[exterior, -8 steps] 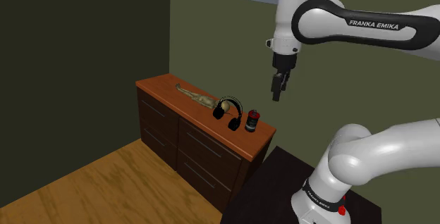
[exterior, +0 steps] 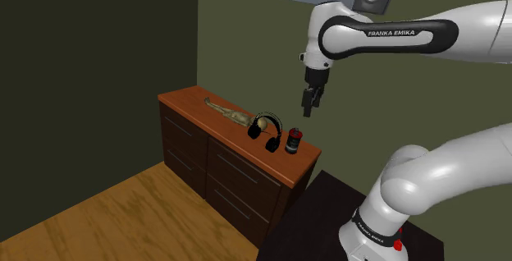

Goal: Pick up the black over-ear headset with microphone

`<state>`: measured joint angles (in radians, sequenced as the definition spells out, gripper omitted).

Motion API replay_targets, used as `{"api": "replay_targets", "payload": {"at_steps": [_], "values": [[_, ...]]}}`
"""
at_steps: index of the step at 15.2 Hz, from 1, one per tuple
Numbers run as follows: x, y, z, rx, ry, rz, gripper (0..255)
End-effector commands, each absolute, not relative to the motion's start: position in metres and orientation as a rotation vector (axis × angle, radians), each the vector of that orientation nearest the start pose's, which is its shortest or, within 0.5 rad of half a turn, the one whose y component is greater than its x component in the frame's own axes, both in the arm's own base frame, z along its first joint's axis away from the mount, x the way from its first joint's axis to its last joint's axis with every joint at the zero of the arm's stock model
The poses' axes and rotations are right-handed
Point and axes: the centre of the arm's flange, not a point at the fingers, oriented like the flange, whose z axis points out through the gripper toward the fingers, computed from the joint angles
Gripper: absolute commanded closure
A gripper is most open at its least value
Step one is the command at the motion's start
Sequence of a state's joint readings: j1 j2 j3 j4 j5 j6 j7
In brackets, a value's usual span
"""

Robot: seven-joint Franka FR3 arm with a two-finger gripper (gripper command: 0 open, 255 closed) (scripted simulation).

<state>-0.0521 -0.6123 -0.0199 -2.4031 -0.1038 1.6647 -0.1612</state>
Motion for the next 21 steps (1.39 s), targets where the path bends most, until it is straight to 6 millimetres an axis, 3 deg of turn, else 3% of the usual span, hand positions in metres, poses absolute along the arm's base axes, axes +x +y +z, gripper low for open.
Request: {"api": "replay_targets", "payload": {"at_steps": [1, 21], "values": [[0.367, -0.052, 0.507, -3.195, -0.155, 0.202, 0], [0.533, -0.214, 0.371, -3.068, 0.046, 0.078, 0]]}}
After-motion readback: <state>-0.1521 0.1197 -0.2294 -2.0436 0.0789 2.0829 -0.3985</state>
